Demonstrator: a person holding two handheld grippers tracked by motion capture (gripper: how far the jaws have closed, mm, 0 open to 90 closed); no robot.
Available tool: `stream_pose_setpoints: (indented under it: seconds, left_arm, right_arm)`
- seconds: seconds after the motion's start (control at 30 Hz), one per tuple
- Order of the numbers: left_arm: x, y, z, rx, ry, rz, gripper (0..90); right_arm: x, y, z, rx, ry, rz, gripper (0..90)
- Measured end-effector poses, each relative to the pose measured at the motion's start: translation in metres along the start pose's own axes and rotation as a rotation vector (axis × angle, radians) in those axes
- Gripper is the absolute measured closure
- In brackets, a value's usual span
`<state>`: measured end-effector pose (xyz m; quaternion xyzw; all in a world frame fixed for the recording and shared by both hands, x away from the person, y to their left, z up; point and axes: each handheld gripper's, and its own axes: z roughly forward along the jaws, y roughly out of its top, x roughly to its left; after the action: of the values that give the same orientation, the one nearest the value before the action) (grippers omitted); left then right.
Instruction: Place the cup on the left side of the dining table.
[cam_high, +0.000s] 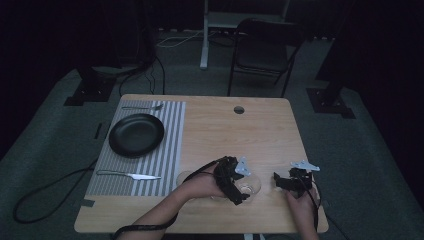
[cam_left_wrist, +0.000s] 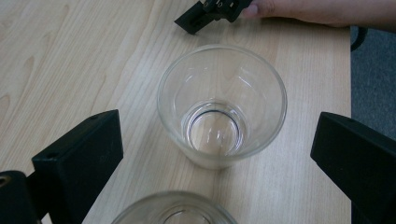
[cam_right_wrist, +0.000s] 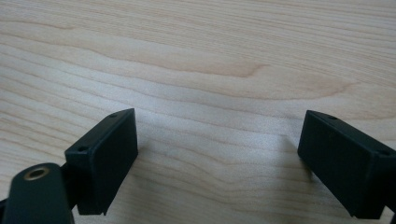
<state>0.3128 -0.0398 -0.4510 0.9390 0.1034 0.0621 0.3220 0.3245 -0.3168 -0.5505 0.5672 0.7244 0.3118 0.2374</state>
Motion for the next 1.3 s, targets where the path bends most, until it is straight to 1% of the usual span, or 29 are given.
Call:
stream_pose_setpoints:
  seconds: [0.1, 0.13, 0.27, 0.33, 0.37, 0.43, 0.5, 0.53, 0.6, 0.77, 0.9, 1.03, 1.07, 1.1, 1.17, 1.3]
  left_arm:
    - [-0.002, 0.003, 0.004, 0.011, -0.003, -0.002, 2.8]
    - [-0.003, 0.005, 0.006, 0.023, 0.006, 0.004, 2.8]
    - [-0.003, 0.009, 0.012, 0.05, 0.01, 0.008, 2.8]
    - [-0.003, 0.009, 0.012, 0.05, 0.01, 0.008, 2.8]
    - [-0.003, 0.013, 0.017, 0.075, 0.01, 0.014, 2.8]
    - [-0.004, 0.016, 0.02, 0.093, 0.013, 0.016, 2.8]
    - [-0.004, 0.016, 0.022, 0.096, 0.013, 0.015, 2.8]
    - [-0.003, 0.018, 0.024, 0.11, 0.01, 0.013, 2.8]
    - [-0.003, 0.019, 0.027, 0.123, 0.01, 0.005, 2.8]
    - [-0.002, 0.021, 0.032, 0.158, 0.029, -0.003, 2.8]
    - [-0.002, 0.025, 0.034, 0.17, 0.015, -0.003, 2.8]
    - [-0.003, 0.028, 0.04, 0.204, 0.016, -0.003, 2.8]
    - [-0.002, 0.029, 0.041, 0.217, 0.017, -0.01, 2.9]
    - [-0.001, 0.029, 0.042, 0.228, 0.016, -0.017, 6.5]
    - [-0.001, 0.03, 0.044, 0.239, 0.024, -0.02, 6.4]
    - [0.0, 0.032, 0.048, 0.258, 0.02, -0.027, 6.5]
  right_arm:
    - [0.0, 0.0, 0.0, 0.0, 0.0, -0.001, 11.6]
    - [0.0, 0.0, 0.0, 0.0, 0.0, -0.001, 11.6]
    - [0.0, 0.0, 0.0, 0.0, 0.0, -0.001, 11.6]
    - [0.0, 0.0, 0.0, 0.0, 0.0, 0.0, 11.6]
    - [0.0, 0.0, 0.0, 0.0, 0.0, 0.0, 11.6]
    - [0.0, 0.0, 0.0, 0.0, 0.0, 0.0, 11.6]
    - [0.0, 0.0, 0.0, 0.0, 0.0, 0.0, 11.6]
    - [0.0, 0.0, 0.0, 0.0, 0.0, -0.001, 11.6]
    - [0.0, 0.0, 0.0, 0.0, 0.0, -0.001, 11.7]
    - [0.0, 0.0, 0.0, 0.0, 0.0, -0.001, 11.6]
    - [0.0, 0.0, 0.0, 0.0, 0.0, -0.001, 11.6]
    - [0.0, 0.0, 0.0, 0.0, 0.0, -0.001, 11.7]
    - [0.0, 0.0, 0.0, 0.0, 0.0, 0.0, 11.7]
    - [0.0, 0.0, 0.0, 0.0, -0.001, -0.001, 11.6]
    - [0.0, 0.0, 0.0, 0.0, 0.0, -0.001, 11.6]
    - [0.0, 0.0, 0.0, 0.0, -0.001, -0.001, 11.7]
